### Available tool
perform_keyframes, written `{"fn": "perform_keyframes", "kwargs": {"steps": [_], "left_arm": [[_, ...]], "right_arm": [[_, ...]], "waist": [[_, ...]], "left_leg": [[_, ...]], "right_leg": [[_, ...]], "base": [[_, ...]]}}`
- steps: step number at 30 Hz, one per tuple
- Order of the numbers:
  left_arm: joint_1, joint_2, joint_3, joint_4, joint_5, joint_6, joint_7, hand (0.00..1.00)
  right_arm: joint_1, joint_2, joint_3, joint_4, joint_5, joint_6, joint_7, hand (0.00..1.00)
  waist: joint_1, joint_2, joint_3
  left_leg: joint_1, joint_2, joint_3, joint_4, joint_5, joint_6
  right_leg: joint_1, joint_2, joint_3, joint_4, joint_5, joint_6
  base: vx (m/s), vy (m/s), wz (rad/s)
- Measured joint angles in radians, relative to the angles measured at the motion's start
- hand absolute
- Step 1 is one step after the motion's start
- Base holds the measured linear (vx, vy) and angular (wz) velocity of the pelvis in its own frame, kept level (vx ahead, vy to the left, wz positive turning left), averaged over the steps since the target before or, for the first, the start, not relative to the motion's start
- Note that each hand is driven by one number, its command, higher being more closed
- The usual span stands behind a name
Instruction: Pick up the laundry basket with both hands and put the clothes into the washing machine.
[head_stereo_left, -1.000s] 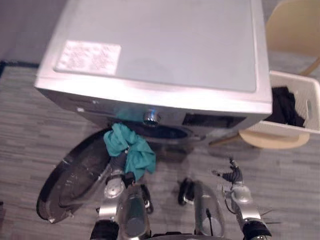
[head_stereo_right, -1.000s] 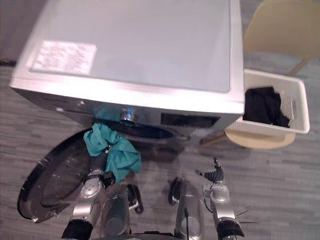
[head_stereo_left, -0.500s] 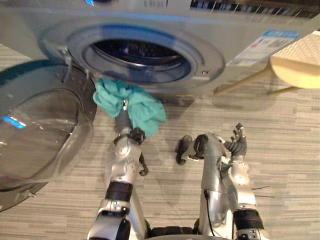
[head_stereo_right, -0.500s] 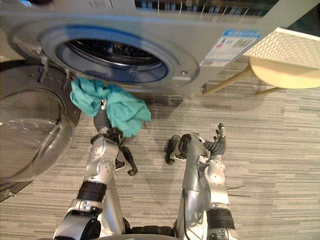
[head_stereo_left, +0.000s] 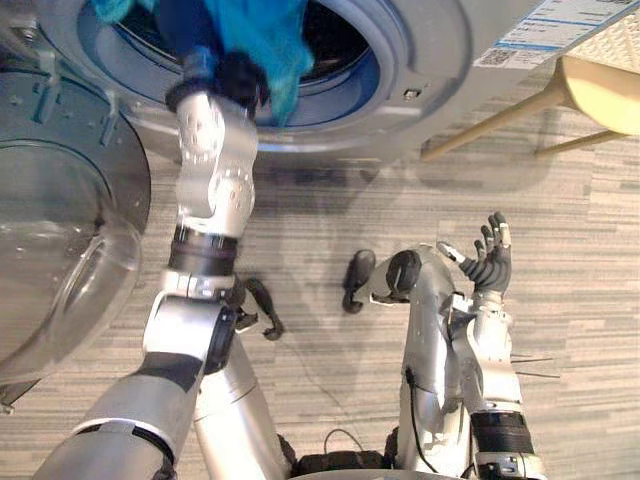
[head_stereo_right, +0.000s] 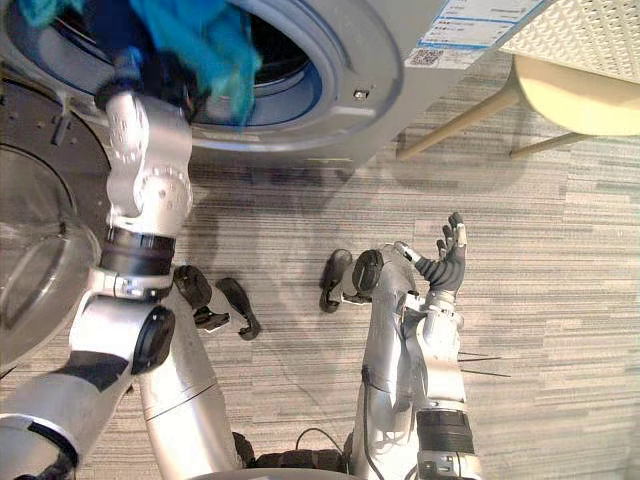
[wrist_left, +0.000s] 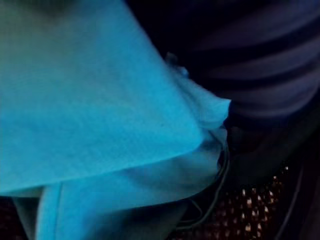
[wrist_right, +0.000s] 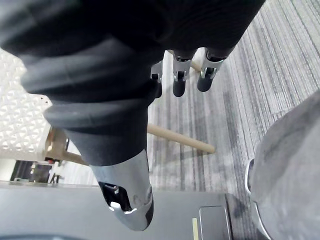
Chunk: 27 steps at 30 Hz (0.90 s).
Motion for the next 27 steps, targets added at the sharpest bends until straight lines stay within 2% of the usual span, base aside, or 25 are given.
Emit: {"fn": "perform_keyframes", "kwargs": {"steps": [2, 3, 6, 7, 8, 9, 10, 12, 13, 14, 15, 16, 17, 18, 21, 27], "left_arm": [[-0.046, 0.032, 0.0, 0.026, 0.04, -0.001, 0.015, 1.0], [-0.054, 0.046, 0.0, 0.028, 0.064, -0.001, 0.022, 0.0], [-0.069, 0.089, -0.014, 0.074, 0.158, 0.014, 0.023, 0.0], [-0.07, 0.11, -0.03, 0.097, 0.242, 0.037, 0.021, 0.0], [-0.07, 0.117, -0.038, 0.108, 0.281, 0.05, 0.019, 0.0], [-0.071, 0.13, -0.059, 0.134, 0.38, 0.078, 0.013, 0.0], [-0.071, 0.137, -0.082, 0.171, 0.534, 0.119, -0.016, 0.0], [-0.071, 0.137, -0.104, 0.202, 0.622, 0.141, -0.032, 0.0], [-0.071, 0.133, -0.136, 0.258, 0.786, 0.186, -0.074, 0.0], [-0.07, 0.131, -0.144, 0.273, 0.835, 0.199, -0.091, 0.0], [-0.067, 0.128, -0.154, 0.302, 0.951, 0.224, -0.122, 0.0], [-0.065, 0.127, -0.159, 0.317, 0.989, 0.231, -0.135, 0.0], [-0.062, 0.125, -0.166, 0.337, 1.105, 0.255, -0.168, 0.0], [-0.053, 0.127, -0.175, 0.341, 1.176, 0.266, -0.195, 0.0], [-0.034, 0.127, -0.175, 0.341, 1.235, 0.277, -0.244, 0.0], [-0.027, 0.133, -0.153, 0.319, 1.191, 0.276, -0.237, 0.0]], "right_arm": [[-0.004, 0.003, 0.001, -0.006, 0.0, -0.005, 0.008, 0.0], [-0.004, 0.003, 0.002, -0.009, 0.0, -0.009, 0.015, 0.0], [-0.004, 0.002, 0.001, -0.009, 0.001, -0.024, 0.019, 0.0], [-0.004, 0.002, 0.001, -0.009, 0.001, -0.025, 0.02, 0.0], [-0.004, 0.002, 0.001, -0.009, 0.001, -0.025, 0.02, 0.0], [-0.004, 0.002, -0.001, -0.009, 0.001, -0.026, 0.023, 0.0], [-0.004, 0.002, -0.003, -0.009, 0.002, -0.028, 0.037, 0.0], [-0.004, 0.001, -0.004, -0.009, 0.003, -0.03, 0.043, 0.0], [-0.004, 0.0, -0.003, -0.009, 0.005, -0.035, 0.061, 0.0], [-0.004, -0.001, -0.003, -0.009, 0.006, -0.035, 0.066, 0.0], [-0.004, -0.004, -0.003, -0.009, 0.011, -0.035, 0.08, 0.0], [-0.004, -0.006, -0.002, -0.009, 0.015, -0.035, 0.085, 0.0], [-0.004, -0.008, -0.002, -0.009, 0.026, -0.035, 0.101, 0.0], [-0.004, -0.009, 0.001, -0.011, 0.038, -0.035, 0.112, 0.0], [-0.003, -0.022, 0.009, -0.016, 0.047, -0.035, 0.142, 0.0], [0.001, -0.043, 0.028, -0.027, 0.046, -0.035, 0.17, 0.0]], "waist": [[-0.001, -0.003, 0.002], [-0.002, -0.003, 0.002], [-0.001, -0.003, 0.002], [0.0, -0.003, 0.002], [0.001, -0.003, 0.002], [0.002, -0.003, 0.002], [0.005, -0.003, 0.002], [0.006, -0.003, 0.002], [0.007, -0.003, 0.002], [0.007, -0.003, 0.002], [0.007, -0.003, 0.002], [0.007, -0.003, 0.002], [0.007, -0.003, 0.002], [0.008, -0.003, 0.002], [0.009, -0.003, 0.002], [0.025, -0.004, 0.0]], "left_leg": [[-0.009, 0.0, -0.002, -0.007, 0.0, 0.0], [-0.014, 0.0, -0.003, -0.011, 0.0, 0.0], [-0.02, 0.0, -0.001, -0.022, 0.0, 0.0], [-0.02, 0.0, -0.001, -0.024, 0.0, 0.0], [-0.02, 0.0, -0.001, -0.025, 0.0, 0.0], [-0.022, 0.0, -0.001, -0.026, 0.0, 0.0], [-0.024, -0.002, -0.003, -0.025, 0.0, 0.0], [-0.024, -0.002, -0.003, -0.025, 0.0, 0.0], [-0.025, -0.003, -0.004, -0.022, 0.0, 0.0], [-0.025, -0.003, -0.004, -0.02, 0.0, 0.0], [-0.025, -0.004, -0.005, -0.017, 0.0, 0.0], [-0.025, -0.004, -0.006, -0.015, 0.0, 0.0], [-0.025, -0.005, -0.007, -0.012, 0.0, 0.0], [-0.025, -0.005, -0.009, -0.008, 0.0, 0.0], [-0.017, -0.008, -0.01, -0.003, 0.001, 0.001], [0.007, -0.022, -0.017, -0.013, 0.006, -0.005]], "right_leg": [[-0.012, 0.01, 0.002, -0.011, 0.004, 0.001], [-0.015, 0.013, 0.001, -0.016, 0.006, 0.003], [-0.023, 0.015, 0.0, -0.027, 0.008, 0.005], [-0.023, 0.016, -0.001, -0.03, 0.008, 0.005], [-0.023, 0.016, -0.001, -0.03, 0.008, 0.006], [-0.023, 0.015, -0.002, -0.031, 0.008, 0.006], [-0.023, 0.013, -0.004, -0.031, 0.008, 0.006], [-0.022, 0.012, -0.004, -0.029, 0.008, 0.006], [-0.022, 0.01, -0.003, -0.025, 0.008, 0.006], [-0.022, 0.01, -0.003, -0.023, 0.008, 0.006], [-0.022, 0.007, -0.001, -0.018, 0.008, 0.006], [-0.022, 0.006, 0.0, -0.015, 0.008, 0.006], [-0.022, 0.002, 0.0, -0.01, 0.008, 0.006], [-0.021, 0.001, 0.0, -0.005, 0.008, 0.006], [-0.013, -0.004, 0.002, 0.002, 0.007, 0.006], [0.015, -0.007, 0.0, -0.003, 0.007, 0.007]], "base": [[0.05, -0.058, -0.14], [0.05, -0.076, -0.1], [0.03, -0.05, -0.03], [0.03, -0.041, -0.02], [0.04, -0.059, 0.0], [0.04, -0.058, 0.02], [0.04, -0.058, 0.02], [0.03, -0.05, 0.04], [0.03, -0.052, 0.05], [0.02, -0.053, 0.06], [0.01, -0.043, 0.04], [0.01, -0.055, 0.07], [0.01, -0.06, 0.06], [0.0, -0.062, 0.05], [-0.01, -0.066, 0.06], [0.0, -0.06, 0.06]]}}
